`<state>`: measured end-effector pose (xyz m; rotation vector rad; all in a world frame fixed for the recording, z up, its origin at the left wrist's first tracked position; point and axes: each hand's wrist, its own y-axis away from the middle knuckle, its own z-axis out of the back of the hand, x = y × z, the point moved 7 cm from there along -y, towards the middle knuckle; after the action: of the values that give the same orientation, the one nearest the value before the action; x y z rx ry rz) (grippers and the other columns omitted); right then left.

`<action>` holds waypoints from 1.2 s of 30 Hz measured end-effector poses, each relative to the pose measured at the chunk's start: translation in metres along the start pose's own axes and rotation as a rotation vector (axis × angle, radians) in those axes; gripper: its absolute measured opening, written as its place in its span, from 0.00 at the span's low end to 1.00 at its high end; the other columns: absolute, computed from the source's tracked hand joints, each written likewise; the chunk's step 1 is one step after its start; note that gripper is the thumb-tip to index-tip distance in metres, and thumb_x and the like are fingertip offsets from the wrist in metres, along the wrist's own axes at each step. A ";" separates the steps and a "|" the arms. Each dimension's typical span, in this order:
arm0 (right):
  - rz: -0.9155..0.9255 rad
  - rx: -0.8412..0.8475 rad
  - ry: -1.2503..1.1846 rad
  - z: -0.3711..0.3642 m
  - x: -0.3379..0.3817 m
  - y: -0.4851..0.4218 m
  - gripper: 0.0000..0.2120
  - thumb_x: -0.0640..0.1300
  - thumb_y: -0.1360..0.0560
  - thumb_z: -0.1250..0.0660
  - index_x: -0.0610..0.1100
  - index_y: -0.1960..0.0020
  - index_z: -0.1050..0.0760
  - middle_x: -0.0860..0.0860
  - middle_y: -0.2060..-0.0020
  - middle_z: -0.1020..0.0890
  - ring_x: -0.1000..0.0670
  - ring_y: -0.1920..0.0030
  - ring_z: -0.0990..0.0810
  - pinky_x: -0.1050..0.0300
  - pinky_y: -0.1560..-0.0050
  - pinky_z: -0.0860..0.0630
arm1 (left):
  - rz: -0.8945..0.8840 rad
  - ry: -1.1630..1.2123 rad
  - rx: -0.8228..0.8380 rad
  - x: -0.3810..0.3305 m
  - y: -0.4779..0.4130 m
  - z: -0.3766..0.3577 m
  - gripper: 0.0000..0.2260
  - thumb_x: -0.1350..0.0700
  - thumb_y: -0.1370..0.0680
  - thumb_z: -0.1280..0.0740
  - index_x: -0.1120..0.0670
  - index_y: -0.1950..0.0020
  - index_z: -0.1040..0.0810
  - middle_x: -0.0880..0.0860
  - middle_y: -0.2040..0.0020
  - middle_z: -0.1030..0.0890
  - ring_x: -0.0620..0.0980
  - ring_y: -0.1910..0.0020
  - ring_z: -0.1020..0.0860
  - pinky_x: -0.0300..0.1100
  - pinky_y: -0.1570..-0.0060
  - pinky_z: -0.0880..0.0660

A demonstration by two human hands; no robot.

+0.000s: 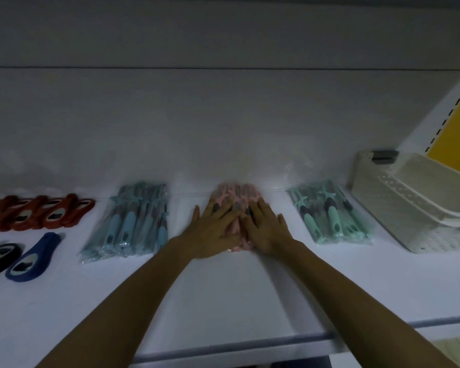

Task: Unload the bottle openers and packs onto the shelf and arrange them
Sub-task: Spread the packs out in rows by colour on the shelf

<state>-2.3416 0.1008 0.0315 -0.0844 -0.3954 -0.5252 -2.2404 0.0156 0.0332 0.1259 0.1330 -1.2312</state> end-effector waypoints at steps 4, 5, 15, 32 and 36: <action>0.055 -0.074 -0.061 0.021 0.009 0.009 0.27 0.54 0.18 0.51 0.43 0.22 0.49 0.44 0.23 0.46 0.45 0.23 0.48 0.43 0.26 0.47 | 0.012 -0.161 -0.012 -0.006 0.003 0.014 0.33 0.33 0.24 0.54 0.44 0.24 0.61 0.48 0.22 0.60 0.58 0.25 0.65 0.62 0.32 0.68; 0.075 -0.161 -0.069 0.033 0.005 0.014 0.27 0.52 0.18 0.48 0.42 0.23 0.46 0.42 0.24 0.43 0.43 0.24 0.44 0.46 0.26 0.45 | 0.001 -0.158 -0.084 -0.011 0.004 0.023 0.35 0.32 0.27 0.57 0.45 0.23 0.57 0.49 0.22 0.58 0.57 0.24 0.63 0.60 0.31 0.67; -0.261 -0.234 0.162 0.110 -0.164 0.057 0.25 0.58 0.20 0.45 0.48 0.28 0.34 0.41 0.30 0.33 0.40 0.30 0.34 0.46 0.32 0.36 | -0.350 0.144 -0.362 -0.185 -0.058 0.032 0.31 0.47 0.23 0.36 0.58 0.25 0.42 0.56 0.23 0.43 0.53 0.24 0.46 0.42 0.26 0.52; -0.152 -0.544 -0.278 0.097 -0.184 0.069 0.19 0.56 0.23 0.45 0.46 0.45 0.21 0.48 0.50 0.18 0.47 0.51 0.20 0.58 0.53 0.26 | 0.153 0.168 -0.291 -0.168 -0.103 -0.027 0.37 0.34 0.25 0.42 0.58 0.26 0.43 0.63 0.23 0.48 0.60 0.26 0.44 0.52 0.28 0.44; -0.233 -0.680 -0.644 0.101 -0.204 0.076 0.13 0.44 0.21 0.39 0.47 0.39 0.23 0.50 0.44 0.19 0.50 0.45 0.21 0.54 0.42 0.24 | -0.080 0.263 -0.220 -0.181 -0.115 -0.028 0.34 0.38 0.24 0.39 0.56 0.25 0.44 0.59 0.22 0.50 0.57 0.24 0.48 0.50 0.26 0.49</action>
<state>-2.4993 0.2808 0.0466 -0.8880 -0.8462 -0.8456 -2.4090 0.1511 0.0332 0.0911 0.5049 -1.2672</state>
